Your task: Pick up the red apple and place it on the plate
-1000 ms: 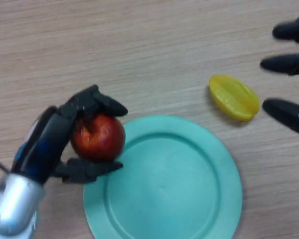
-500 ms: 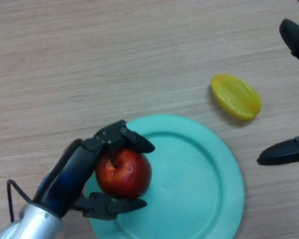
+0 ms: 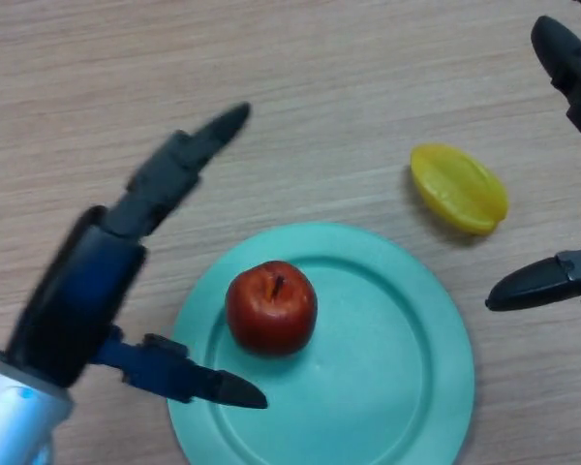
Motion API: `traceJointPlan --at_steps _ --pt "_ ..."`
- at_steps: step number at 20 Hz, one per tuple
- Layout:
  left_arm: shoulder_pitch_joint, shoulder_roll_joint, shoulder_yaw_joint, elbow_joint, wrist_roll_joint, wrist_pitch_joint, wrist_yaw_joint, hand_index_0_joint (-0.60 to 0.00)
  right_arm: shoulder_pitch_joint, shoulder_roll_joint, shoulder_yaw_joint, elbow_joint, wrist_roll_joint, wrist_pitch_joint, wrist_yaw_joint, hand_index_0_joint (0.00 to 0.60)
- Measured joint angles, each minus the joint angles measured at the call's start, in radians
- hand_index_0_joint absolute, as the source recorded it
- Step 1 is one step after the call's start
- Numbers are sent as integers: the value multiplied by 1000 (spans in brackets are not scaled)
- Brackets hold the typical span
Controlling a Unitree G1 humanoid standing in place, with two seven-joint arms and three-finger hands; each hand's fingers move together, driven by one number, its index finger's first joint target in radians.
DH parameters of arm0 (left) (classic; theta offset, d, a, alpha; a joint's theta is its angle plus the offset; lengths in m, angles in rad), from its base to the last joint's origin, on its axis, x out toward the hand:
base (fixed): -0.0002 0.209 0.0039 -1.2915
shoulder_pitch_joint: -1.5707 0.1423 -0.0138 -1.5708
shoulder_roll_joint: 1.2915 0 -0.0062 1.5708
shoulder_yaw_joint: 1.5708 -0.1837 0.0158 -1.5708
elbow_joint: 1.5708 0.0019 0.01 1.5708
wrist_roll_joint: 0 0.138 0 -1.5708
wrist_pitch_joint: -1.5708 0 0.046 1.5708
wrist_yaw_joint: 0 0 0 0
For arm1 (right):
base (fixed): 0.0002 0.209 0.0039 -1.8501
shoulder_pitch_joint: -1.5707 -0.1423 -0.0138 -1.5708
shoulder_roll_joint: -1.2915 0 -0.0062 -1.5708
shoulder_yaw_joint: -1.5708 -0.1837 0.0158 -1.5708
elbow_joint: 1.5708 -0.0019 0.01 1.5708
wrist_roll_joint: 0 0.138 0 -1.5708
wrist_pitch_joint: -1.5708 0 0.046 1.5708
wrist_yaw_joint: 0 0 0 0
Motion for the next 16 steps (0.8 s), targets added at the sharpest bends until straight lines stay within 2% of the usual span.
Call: traceJointPlan --at_steps 2,3,5,7,8,10,12,14,16 --pt "-50 -3 87 -90 -143 180 10 0 4 1 0 16 1 -1 -1 0" --pt "-81 9 136 -121 -218 246 34 0 8 4 0 26 0 -1 -1 0" --pt "-130 54 203 -123 -258 267 39 0 10 4 1 55 0 -2 -1 0" --pt "-152 65 238 -80 -328 267 56 0 16 5 4 56 -1 -2 -1 0" --pt "-156 73 238 -50 -329 267 58 0 13 5 9 56 -11 -2 -1 0" --pt "-169 86 246 -73 -363 365 129 0 5 6 14 44 -28 -2 -1 0" --pt "-192 118 243 -83 -366 382 138 0 -1 5 15 48 -26 -2 -1 0" --pt "-212 123 239 -83 -363 382 138 0 -5 5 15 58 -26 -2 -1 0" --pt "-214 122 199 -83 -355 383 138 0 -19 0 14 56 -28 -2 -1 0"
